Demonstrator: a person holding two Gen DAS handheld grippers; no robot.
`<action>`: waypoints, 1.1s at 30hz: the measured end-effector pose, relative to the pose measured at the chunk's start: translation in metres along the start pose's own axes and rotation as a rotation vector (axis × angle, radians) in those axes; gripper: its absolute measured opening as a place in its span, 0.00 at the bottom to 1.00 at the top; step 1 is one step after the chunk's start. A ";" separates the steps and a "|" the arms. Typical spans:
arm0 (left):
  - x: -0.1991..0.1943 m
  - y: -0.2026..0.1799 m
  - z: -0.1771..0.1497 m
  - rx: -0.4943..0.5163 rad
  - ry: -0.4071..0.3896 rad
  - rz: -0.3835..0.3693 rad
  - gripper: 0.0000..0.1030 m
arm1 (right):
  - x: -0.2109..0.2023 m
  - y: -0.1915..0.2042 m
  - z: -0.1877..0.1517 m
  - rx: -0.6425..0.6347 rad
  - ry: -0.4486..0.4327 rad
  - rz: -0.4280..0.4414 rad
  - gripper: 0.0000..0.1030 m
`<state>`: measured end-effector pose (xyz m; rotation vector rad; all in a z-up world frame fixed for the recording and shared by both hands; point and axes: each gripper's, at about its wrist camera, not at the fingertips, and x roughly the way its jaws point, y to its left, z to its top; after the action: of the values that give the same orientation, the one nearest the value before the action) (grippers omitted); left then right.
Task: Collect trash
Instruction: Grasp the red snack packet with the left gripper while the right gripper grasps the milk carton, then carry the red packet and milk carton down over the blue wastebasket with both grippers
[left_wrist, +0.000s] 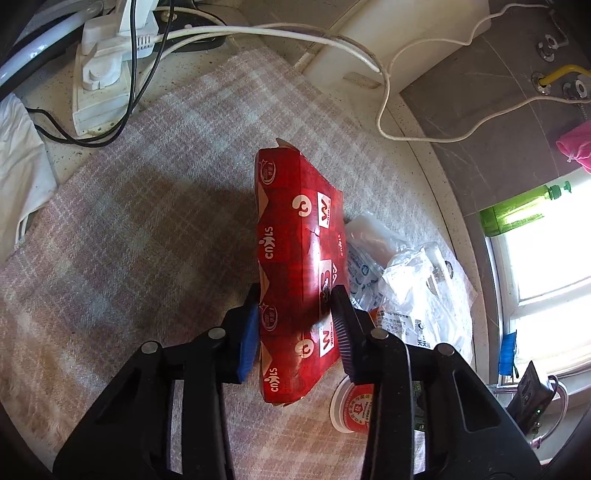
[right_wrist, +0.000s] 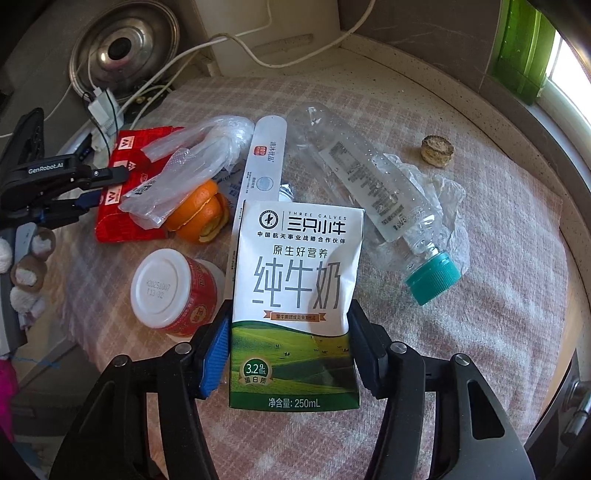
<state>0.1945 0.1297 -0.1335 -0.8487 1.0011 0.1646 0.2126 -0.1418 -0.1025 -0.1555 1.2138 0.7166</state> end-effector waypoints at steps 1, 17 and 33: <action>-0.003 -0.002 0.000 0.008 -0.007 0.003 0.32 | -0.002 -0.001 0.000 0.003 -0.005 0.004 0.55; -0.062 0.016 -0.012 0.119 -0.041 -0.034 0.22 | -0.049 0.004 -0.025 0.101 -0.097 -0.056 0.55; -0.125 0.042 -0.080 0.242 0.003 -0.096 0.22 | -0.089 0.069 -0.084 0.152 -0.141 -0.023 0.55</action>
<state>0.0506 0.1334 -0.0783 -0.6738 0.9594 -0.0398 0.0915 -0.1660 -0.0358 0.0072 1.1245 0.6026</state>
